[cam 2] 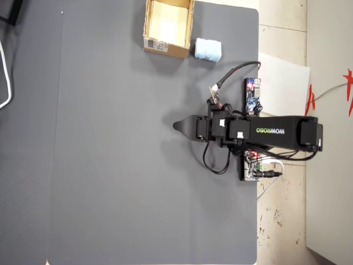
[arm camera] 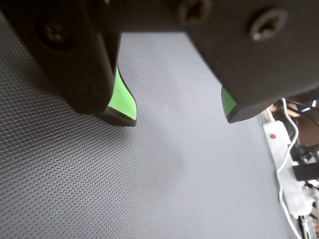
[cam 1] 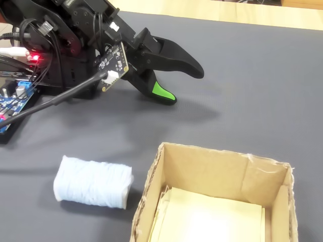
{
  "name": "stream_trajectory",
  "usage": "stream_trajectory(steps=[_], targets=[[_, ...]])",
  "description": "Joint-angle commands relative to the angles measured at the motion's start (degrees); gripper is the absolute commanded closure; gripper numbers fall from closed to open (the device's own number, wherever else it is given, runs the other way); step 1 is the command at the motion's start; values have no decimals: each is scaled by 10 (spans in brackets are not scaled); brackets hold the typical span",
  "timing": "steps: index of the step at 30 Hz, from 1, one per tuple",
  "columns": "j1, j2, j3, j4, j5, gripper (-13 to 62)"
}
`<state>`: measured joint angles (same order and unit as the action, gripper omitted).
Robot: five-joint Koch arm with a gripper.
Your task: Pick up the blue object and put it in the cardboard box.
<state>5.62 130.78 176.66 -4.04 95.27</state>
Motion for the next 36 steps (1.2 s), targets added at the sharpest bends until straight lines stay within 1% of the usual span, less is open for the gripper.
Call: stream_trajectory(steps=[1,7,16,20,24,30,36], targets=[[1,48,20,-29,15,156],[5,48,20,-101,-15,156],[11,48,20,-104,-15,156],[41,48,20,-135,-47,156],[97,49,11,-142,-105,156],[164,49,-33,-142,-182,157],[226,49,-78,-140,-224,157]])
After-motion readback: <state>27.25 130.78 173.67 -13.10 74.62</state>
